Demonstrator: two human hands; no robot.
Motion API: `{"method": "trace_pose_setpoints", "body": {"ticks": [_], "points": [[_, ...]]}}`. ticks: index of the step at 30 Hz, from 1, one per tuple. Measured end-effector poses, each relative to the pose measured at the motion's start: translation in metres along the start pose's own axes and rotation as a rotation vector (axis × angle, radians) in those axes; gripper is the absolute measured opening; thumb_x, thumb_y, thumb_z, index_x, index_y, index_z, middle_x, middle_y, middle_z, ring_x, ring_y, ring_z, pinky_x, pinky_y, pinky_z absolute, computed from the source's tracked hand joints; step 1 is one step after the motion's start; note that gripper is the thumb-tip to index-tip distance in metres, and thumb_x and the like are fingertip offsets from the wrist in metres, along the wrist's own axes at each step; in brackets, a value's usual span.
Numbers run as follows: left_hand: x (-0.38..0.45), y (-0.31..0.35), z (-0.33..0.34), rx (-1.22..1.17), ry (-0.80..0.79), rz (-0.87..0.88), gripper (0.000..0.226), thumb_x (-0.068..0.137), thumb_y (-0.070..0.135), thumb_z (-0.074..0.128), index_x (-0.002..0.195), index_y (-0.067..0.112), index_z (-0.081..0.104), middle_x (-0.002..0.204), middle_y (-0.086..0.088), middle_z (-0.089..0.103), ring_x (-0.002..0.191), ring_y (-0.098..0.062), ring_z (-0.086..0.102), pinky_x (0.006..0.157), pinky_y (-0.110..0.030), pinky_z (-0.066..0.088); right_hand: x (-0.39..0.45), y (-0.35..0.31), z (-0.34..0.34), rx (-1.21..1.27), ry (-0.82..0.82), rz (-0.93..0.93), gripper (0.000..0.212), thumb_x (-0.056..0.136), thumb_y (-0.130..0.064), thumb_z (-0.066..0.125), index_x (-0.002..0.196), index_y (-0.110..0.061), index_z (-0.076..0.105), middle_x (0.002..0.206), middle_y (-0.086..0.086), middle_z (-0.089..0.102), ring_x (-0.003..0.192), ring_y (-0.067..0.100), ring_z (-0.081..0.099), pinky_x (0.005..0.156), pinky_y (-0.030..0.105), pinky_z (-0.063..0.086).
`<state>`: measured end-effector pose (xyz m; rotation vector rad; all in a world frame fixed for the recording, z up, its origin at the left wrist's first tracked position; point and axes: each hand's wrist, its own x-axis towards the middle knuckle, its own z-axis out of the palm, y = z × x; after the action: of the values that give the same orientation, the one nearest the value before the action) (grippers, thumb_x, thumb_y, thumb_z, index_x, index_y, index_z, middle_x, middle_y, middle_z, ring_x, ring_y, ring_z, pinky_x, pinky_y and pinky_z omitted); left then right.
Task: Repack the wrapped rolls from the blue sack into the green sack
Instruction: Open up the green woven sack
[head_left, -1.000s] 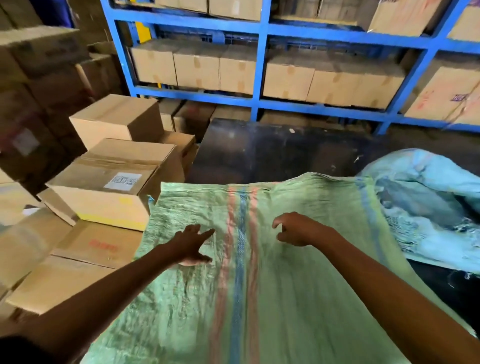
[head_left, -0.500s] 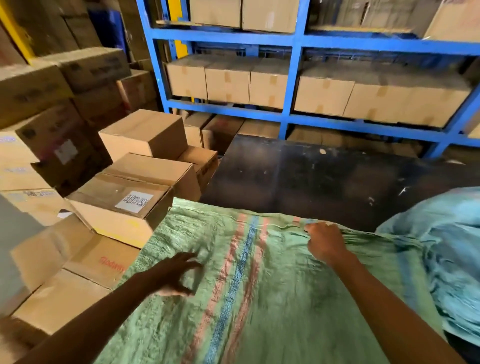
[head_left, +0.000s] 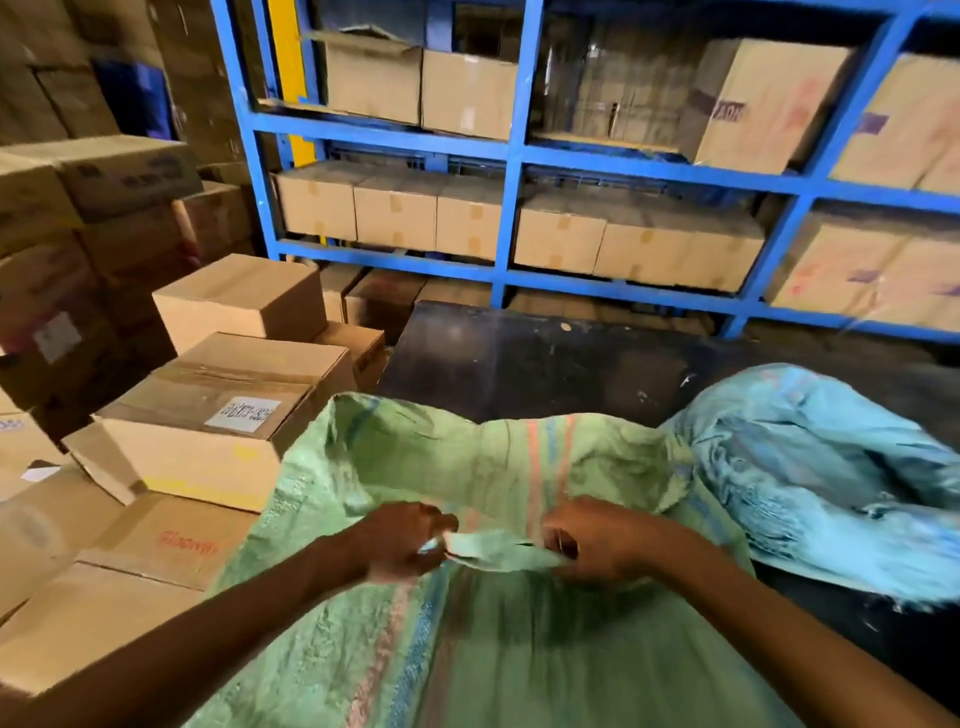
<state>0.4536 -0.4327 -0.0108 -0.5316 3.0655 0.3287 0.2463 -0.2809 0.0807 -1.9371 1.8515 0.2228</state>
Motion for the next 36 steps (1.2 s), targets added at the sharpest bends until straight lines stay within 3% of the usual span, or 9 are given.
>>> {"method": "trace_pose_setpoints", "body": {"ticks": [5, 7, 10, 13, 16, 21, 24, 28, 36], "points": [[-0.062, 0.034, 0.046, -0.450, -0.463, -0.078, 0.042, 0.082, 0.052, 0.057, 0.116, 0.027, 0.061, 0.097, 0.023, 0.058, 0.096, 0.002, 0.057, 0.088, -0.024, 0.048, -0.028, -0.014, 0.052, 0.164, -0.358, 0.185, 0.034, 0.082, -0.036, 0.069, 0.113, -0.022, 0.061, 0.098, -0.006, 0.060, 0.093, 0.018, 0.057, 0.083, 0.029, 0.051], [-0.069, 0.033, 0.050, -0.415, -0.151, -0.076, 0.043, 0.088, 0.053, 0.045, 0.097, 0.018, 0.068, 0.083, 0.020, 0.060, 0.077, 0.004, 0.056, 0.074, -0.021, 0.047, -0.027, -0.019, 0.072, 0.194, -0.261, 0.143, 0.029, 0.090, -0.031, 0.060, 0.116, -0.018, 0.062, 0.111, 0.004, 0.065, 0.091, 0.017, 0.059, 0.087, 0.032, 0.050], [-0.060, 0.007, 0.038, 0.009, 0.477, -0.060, 0.020, 0.088, 0.031, 0.059, 0.091, 0.012, 0.065, 0.093, -0.007, 0.065, 0.086, -0.022, 0.061, 0.074, -0.035, 0.052, -0.014, -0.013, 0.079, 0.249, 0.318, 0.121, 0.019, 0.090, -0.019, 0.057, 0.106, -0.013, 0.066, 0.104, 0.008, 0.066, 0.086, 0.019, 0.061, 0.078, 0.031, 0.048], [-0.044, -0.017, 0.012, 0.140, 0.449, -0.451, 0.062, 0.075, 0.023, 0.073, 0.130, 0.004, 0.050, 0.133, -0.027, 0.047, 0.123, -0.045, 0.045, 0.098, -0.052, 0.040, 0.002, 0.012, 0.067, -0.091, 0.782, 0.285, 0.032, 0.077, -0.016, 0.066, 0.107, -0.008, 0.064, 0.108, 0.016, 0.062, 0.097, 0.036, 0.059, 0.082, 0.040, 0.048], [-0.036, -0.037, 0.007, -0.077, 0.354, -0.792, 0.065, 0.083, 0.027, 0.064, 0.138, 0.005, 0.038, 0.136, -0.027, 0.043, 0.125, -0.043, 0.043, 0.099, -0.049, 0.038, 0.005, 0.047, 0.055, -0.172, 0.639, 0.609, 0.047, 0.087, -0.020, 0.056, 0.131, -0.008, 0.046, 0.138, 0.019, 0.043, 0.125, 0.037, 0.042, 0.104, 0.044, 0.033], [-0.029, -0.043, -0.001, -0.694, 0.492, -0.963, 0.031, 0.088, 0.024, 0.063, 0.073, -0.003, 0.066, 0.064, -0.015, 0.065, 0.064, -0.027, 0.063, 0.060, -0.037, 0.047, 0.004, 0.091, 0.066, -0.165, 0.639, 0.912, 0.042, 0.096, -0.013, 0.033, 0.137, -0.007, 0.036, 0.137, 0.020, 0.042, 0.119, 0.033, 0.049, 0.096, 0.040, 0.043], [-0.037, -0.043, -0.011, -1.060, 0.348, -1.020, 0.028, 0.092, 0.023, 0.056, 0.074, 0.003, 0.062, 0.066, -0.012, 0.056, 0.061, -0.022, 0.050, 0.058, -0.024, 0.037, -0.010, 0.111, 0.071, -0.138, 0.603, 0.929, 0.037, 0.097, -0.015, 0.033, 0.133, -0.011, 0.041, 0.129, 0.013, 0.052, 0.111, 0.027, 0.057, 0.088, 0.035, 0.047], [-0.054, -0.048, -0.023, -1.119, 0.357, -0.952, 0.027, 0.078, 0.032, 0.060, 0.075, 0.005, 0.058, 0.065, -0.010, 0.049, 0.057, -0.020, 0.042, 0.055, -0.021, 0.029, -0.013, 0.118, 0.084, 0.039, 0.402, 0.830, 0.028, 0.098, -0.017, 0.036, 0.120, -0.009, 0.051, 0.126, 0.010, 0.056, 0.114, 0.024, 0.055, 0.088, 0.029, 0.043], [-0.063, -0.063, -0.071, -1.629, 0.644, -0.959, 0.037, 0.094, 0.000, 0.025, 0.073, 0.002, 0.056, 0.045, -0.009, 0.057, 0.029, -0.012, 0.051, 0.029, -0.016, 0.040, -0.031, 0.114, 0.006, 0.903, 0.792, 0.891, 0.016, 0.091, -0.013, 0.051, 0.082, 0.000, 0.056, 0.084, 0.020, 0.060, 0.073, 0.035, 0.061, 0.063, 0.039, 0.050]]}}
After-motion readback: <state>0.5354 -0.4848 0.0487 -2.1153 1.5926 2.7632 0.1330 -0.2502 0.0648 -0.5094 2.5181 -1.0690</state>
